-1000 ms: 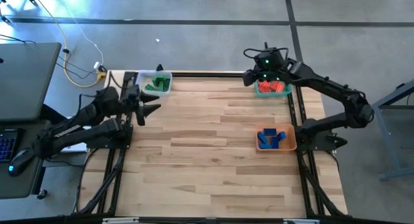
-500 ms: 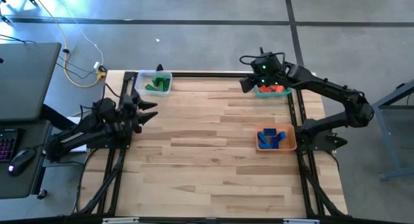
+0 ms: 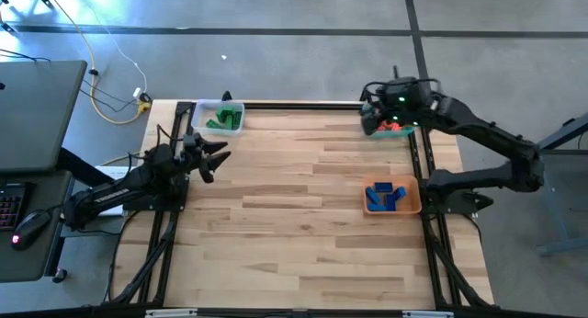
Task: Sort & place blocks by color
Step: Return to Home Position
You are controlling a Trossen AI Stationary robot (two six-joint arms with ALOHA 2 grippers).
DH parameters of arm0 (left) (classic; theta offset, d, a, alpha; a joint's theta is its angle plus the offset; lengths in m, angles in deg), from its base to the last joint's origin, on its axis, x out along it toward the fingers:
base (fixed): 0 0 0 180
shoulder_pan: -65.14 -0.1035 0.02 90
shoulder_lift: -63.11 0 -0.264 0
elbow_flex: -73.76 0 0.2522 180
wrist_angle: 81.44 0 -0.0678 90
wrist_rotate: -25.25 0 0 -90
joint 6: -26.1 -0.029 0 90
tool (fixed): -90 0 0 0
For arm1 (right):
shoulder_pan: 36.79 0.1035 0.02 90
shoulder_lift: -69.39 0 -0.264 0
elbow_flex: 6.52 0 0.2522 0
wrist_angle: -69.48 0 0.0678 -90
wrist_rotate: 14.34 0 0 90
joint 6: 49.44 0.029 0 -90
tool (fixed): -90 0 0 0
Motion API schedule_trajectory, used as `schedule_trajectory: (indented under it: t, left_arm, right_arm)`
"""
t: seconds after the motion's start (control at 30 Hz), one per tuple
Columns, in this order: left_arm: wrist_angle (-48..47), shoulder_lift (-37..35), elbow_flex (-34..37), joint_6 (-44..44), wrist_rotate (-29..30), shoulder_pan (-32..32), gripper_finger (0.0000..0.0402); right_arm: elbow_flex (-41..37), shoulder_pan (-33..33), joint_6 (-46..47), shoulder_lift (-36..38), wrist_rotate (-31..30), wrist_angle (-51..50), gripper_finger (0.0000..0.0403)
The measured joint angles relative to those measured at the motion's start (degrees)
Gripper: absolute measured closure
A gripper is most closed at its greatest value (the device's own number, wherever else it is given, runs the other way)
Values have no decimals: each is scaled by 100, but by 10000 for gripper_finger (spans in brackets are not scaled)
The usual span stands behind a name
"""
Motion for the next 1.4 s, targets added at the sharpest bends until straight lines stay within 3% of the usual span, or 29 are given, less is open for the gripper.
schedule_trajectory:
  t: [0.33, 0.53, 0.73, 1.03, 1.27, 1.4]
  left_arm:
    - [-22, 238, -4, -73, 264, -7, 188]
    - [-22, 240, -4, -111, 265, -7, 188]
    - [-22, 240, -4, -111, 265, -7, 188]
    - [-24, 240, -4, -111, 264, -7, 188]
    - [-24, 240, -4, -109, 264, -7, 188]
    - [-24, 240, -4, -109, 262, -7, 188]
  right_arm:
    - [-284, 24, -848, 1740, -181, 44, 171]
    - [-2043, 24, -332, 3304, -389, 1399, 171]
    - [-3550, 24, -6, 4269, -196, 2523, 171]
    - [-4989, 55, 310, 4679, 1654, 3947, 171]
    - [-5982, 500, 607, 4692, 1520, 5144, 171]
    - [-6224, 806, 641, 4696, 1506, 5299, 171]
